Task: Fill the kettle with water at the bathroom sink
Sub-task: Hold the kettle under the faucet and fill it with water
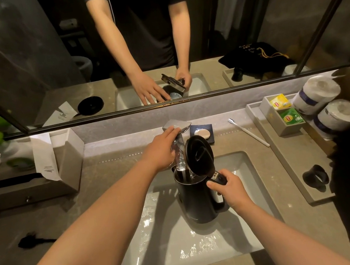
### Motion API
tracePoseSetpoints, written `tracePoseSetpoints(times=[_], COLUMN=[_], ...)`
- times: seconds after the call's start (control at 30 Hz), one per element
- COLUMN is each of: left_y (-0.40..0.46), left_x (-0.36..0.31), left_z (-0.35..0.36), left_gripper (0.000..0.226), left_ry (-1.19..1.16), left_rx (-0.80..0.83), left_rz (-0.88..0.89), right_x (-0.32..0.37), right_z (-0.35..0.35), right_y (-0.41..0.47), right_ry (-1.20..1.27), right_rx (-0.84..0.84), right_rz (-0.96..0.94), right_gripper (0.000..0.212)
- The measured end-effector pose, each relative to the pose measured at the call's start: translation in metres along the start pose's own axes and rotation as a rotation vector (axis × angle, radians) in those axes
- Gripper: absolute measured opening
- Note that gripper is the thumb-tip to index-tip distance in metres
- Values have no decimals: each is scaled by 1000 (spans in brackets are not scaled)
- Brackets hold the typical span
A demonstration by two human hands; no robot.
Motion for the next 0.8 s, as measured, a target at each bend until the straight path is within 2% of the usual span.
tracePoseSetpoints(times=[0.8], left_y=[0], left_x=[1], left_z=[2], left_gripper=[68], left_ry=[-19], left_rx=[1], left_rz=[-9], right_x=[-2], right_z=[3], right_y=[-3], right_ry=[23], right_rx=[-3], right_rz=[16], right_gripper=[16])
Point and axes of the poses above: each hand's wrist, its own y-axis towards the middle knuckle, its own z-axis out of the palm, x = y × z, the point moved 8 cm from there along y, towards the middle knuckle, and after that the axes turned 10 degrees about -z, right-handed, at the moved point
